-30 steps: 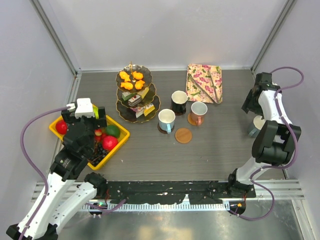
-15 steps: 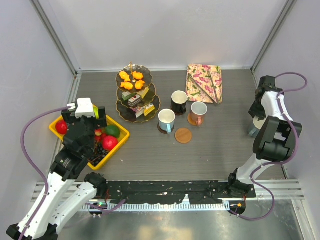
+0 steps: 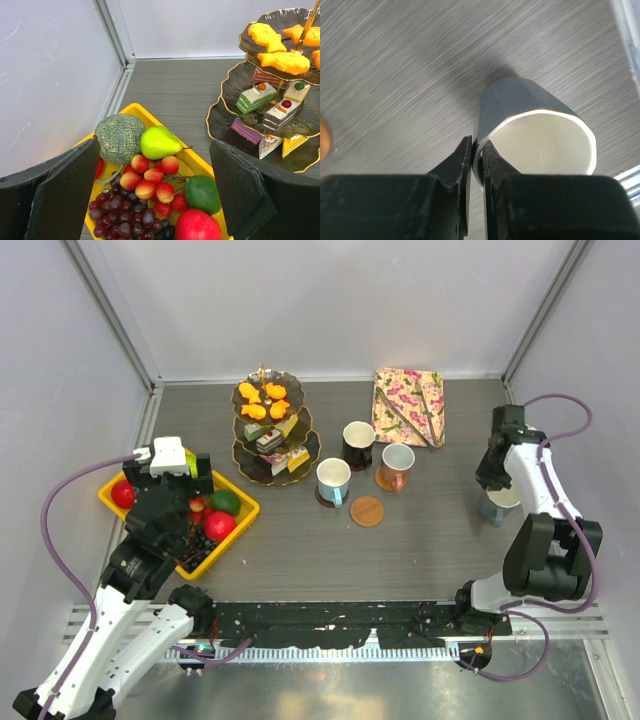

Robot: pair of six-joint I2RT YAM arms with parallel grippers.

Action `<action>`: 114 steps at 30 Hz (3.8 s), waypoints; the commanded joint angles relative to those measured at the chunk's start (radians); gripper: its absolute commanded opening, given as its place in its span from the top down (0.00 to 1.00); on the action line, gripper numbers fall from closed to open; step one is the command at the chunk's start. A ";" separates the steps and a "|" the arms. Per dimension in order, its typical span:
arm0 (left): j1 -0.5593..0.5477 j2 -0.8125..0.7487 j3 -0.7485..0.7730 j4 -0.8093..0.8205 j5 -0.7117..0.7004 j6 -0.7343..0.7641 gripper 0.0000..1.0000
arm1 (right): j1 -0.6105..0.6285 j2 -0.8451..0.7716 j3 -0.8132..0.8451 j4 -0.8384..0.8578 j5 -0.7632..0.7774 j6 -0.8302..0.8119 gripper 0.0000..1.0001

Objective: Serve the afternoon tea

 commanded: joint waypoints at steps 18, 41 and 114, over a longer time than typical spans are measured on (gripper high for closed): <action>0.005 0.002 0.000 0.054 0.008 -0.006 0.01 | 0.933 -0.181 0.122 -0.176 0.100 0.464 0.95; 0.007 0.015 -0.008 0.065 0.001 0.003 0.01 | 0.987 0.332 0.463 -0.230 0.118 0.523 0.95; 0.186 -0.547 -0.304 0.200 -0.108 -0.138 0.01 | 0.599 -1.337 -0.563 0.697 0.636 -0.356 0.04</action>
